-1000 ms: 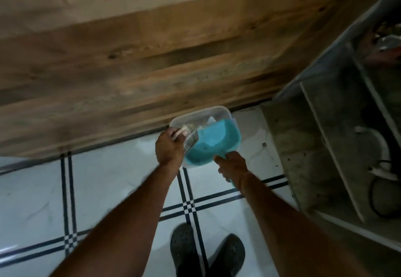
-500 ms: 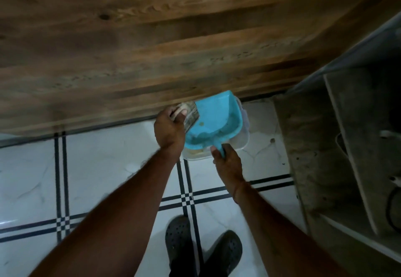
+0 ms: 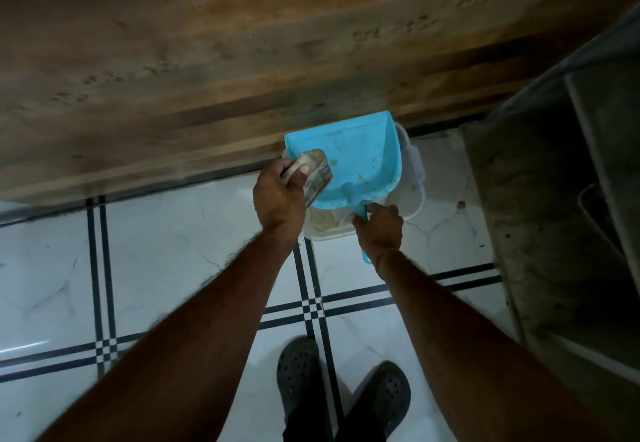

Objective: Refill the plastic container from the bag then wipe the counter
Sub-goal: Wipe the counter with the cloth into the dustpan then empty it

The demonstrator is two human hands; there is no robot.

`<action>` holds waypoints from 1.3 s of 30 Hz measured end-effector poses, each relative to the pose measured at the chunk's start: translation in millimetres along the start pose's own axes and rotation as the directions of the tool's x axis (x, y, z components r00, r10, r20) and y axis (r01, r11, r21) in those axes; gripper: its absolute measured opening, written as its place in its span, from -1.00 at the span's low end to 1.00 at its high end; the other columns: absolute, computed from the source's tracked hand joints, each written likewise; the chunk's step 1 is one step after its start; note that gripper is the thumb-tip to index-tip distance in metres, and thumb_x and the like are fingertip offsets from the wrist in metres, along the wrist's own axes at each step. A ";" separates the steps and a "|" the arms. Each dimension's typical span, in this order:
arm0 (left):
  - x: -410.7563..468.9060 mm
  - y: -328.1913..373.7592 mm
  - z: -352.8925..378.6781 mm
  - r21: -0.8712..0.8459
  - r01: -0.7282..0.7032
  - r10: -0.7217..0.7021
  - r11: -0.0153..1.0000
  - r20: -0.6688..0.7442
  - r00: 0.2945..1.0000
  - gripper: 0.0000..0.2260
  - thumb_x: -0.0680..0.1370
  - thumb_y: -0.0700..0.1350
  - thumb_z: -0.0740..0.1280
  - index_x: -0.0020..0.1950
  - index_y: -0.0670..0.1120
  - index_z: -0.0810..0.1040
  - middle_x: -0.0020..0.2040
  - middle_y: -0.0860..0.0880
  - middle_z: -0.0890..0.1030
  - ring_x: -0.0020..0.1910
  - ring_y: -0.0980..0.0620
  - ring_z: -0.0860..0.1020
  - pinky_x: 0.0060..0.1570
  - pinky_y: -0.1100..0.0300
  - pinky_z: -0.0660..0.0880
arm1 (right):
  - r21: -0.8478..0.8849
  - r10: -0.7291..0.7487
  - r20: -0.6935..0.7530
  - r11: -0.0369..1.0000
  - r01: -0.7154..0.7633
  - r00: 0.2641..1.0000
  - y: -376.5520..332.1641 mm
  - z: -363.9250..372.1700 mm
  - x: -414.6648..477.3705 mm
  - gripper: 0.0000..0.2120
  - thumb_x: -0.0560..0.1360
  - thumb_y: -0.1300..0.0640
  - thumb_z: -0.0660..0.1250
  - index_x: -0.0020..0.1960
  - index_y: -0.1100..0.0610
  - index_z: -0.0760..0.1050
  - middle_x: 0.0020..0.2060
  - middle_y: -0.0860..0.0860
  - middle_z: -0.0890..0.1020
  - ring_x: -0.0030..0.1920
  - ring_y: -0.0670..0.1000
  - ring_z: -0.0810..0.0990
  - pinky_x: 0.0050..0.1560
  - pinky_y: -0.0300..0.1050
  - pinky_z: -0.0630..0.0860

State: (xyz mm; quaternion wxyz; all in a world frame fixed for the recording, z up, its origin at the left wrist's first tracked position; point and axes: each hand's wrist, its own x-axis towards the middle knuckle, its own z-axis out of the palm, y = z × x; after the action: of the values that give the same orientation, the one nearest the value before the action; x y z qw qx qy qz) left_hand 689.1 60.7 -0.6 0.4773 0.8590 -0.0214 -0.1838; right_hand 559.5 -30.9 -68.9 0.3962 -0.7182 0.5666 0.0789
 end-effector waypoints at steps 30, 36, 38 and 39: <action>-243.2 534.5 -193.0 -0.227 -0.404 0.429 0.886 0.733 0.528 -0.85 0.51 -0.10 0.53 -0.10 -0.17 0.64 -0.24 -0.07 0.59 -0.26 0.03 0.51 -0.27 0.20 0.42 | 0.859 -0.537 -0.022 0.422 0.291 0.843 -170.8 -532.3 -360.2 -0.71 0.64 0.13 0.39 0.16 0.36 0.49 0.13 0.31 0.68 0.13 0.29 0.68 0.16 0.19 0.65; -310.7 618.0 -175.4 -0.287 -0.507 0.529 0.813 0.728 0.436 -0.82 0.53 -0.06 0.52 0.04 -0.10 0.63 -0.05 -0.03 0.69 -0.08 0.04 0.63 -0.10 0.13 0.56 | 0.895 -0.505 -0.172 0.279 0.349 0.846 -164.0 -607.9 -414.2 -0.66 0.64 0.13 0.38 0.34 0.30 0.56 0.22 0.39 0.64 0.23 0.39 0.64 0.25 0.33 0.59; -328.5 624.8 -162.3 -0.308 -0.423 0.501 0.853 0.710 0.494 -0.70 0.53 0.02 0.50 0.15 -0.12 0.59 0.06 -0.05 0.68 0.02 0.03 0.65 -0.03 0.18 0.61 | 0.904 -0.427 -0.257 0.211 0.371 0.867 -158.5 -622.4 -424.1 -0.70 0.65 0.19 0.33 0.32 0.33 0.57 0.19 0.38 0.66 0.14 0.31 0.70 0.12 0.20 0.68; -336.1 623.6 -155.5 -0.300 -0.369 0.460 0.880 0.734 0.499 -0.64 0.52 0.08 0.51 0.19 -0.10 0.57 0.10 -0.07 0.68 0.06 0.02 0.66 0.03 0.17 0.63 | 0.906 -0.384 -0.293 0.181 0.383 0.876 -153.7 -627.5 -428.4 -0.71 0.66 0.20 0.31 0.32 0.32 0.56 0.19 0.37 0.67 0.13 0.29 0.70 0.10 0.18 0.69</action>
State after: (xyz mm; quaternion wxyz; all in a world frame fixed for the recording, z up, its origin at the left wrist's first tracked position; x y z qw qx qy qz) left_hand 514.7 -80.5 689.1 0.4915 0.6319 -0.4248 -0.4227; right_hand 335.5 -115.5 668.4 0.7476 -0.4596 0.3025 -0.3718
